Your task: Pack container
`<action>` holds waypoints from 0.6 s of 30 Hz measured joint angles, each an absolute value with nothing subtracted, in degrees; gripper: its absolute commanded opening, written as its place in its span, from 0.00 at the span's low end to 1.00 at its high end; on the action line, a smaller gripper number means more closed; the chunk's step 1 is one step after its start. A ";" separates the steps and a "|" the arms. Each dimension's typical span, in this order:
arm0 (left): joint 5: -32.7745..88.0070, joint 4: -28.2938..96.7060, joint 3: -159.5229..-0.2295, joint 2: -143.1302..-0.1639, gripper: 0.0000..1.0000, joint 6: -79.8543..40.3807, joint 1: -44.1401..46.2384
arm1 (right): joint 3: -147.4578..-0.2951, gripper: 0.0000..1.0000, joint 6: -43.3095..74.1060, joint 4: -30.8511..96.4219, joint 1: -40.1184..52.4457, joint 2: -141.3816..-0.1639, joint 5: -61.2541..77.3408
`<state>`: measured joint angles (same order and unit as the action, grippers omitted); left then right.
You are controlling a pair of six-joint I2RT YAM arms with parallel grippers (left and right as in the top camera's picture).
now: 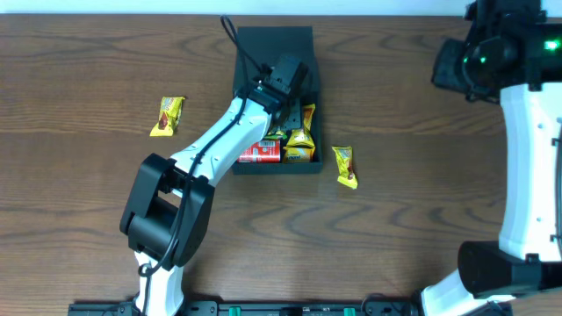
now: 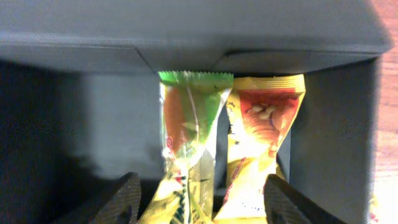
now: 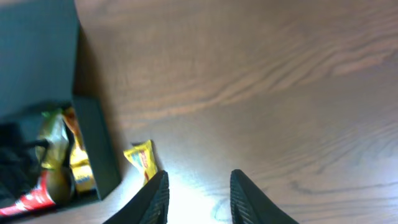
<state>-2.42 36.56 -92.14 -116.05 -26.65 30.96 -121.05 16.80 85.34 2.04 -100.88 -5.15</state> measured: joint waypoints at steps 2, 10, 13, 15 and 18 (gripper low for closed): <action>-5.65 39.53 -94.96 -114.89 0.64 -25.61 30.74 | -116.11 0.31 16.12 84.23 2.04 -100.75 -3.09; -15.46 55.99 -99.15 -95.22 0.63 -23.73 16.12 | -93.91 0.32 13.10 71.70 7.70 -101.30 6.24; -15.49 60.16 -96.90 -91.33 0.64 -24.01 9.26 | -87.59 0.32 12.95 66.35 12.53 -101.30 7.55; -15.31 59.07 -92.77 -90.56 0.64 -24.05 7.33 | -83.37 0.32 12.95 63.31 14.20 -101.30 8.03; -15.00 54.98 -84.01 -90.83 0.67 -23.99 6.48 | -77.82 0.33 12.97 60.90 15.09 -101.32 8.12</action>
<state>-15.00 54.98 -84.01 -90.83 -23.99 6.48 -77.82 12.97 60.90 15.09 -101.32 8.12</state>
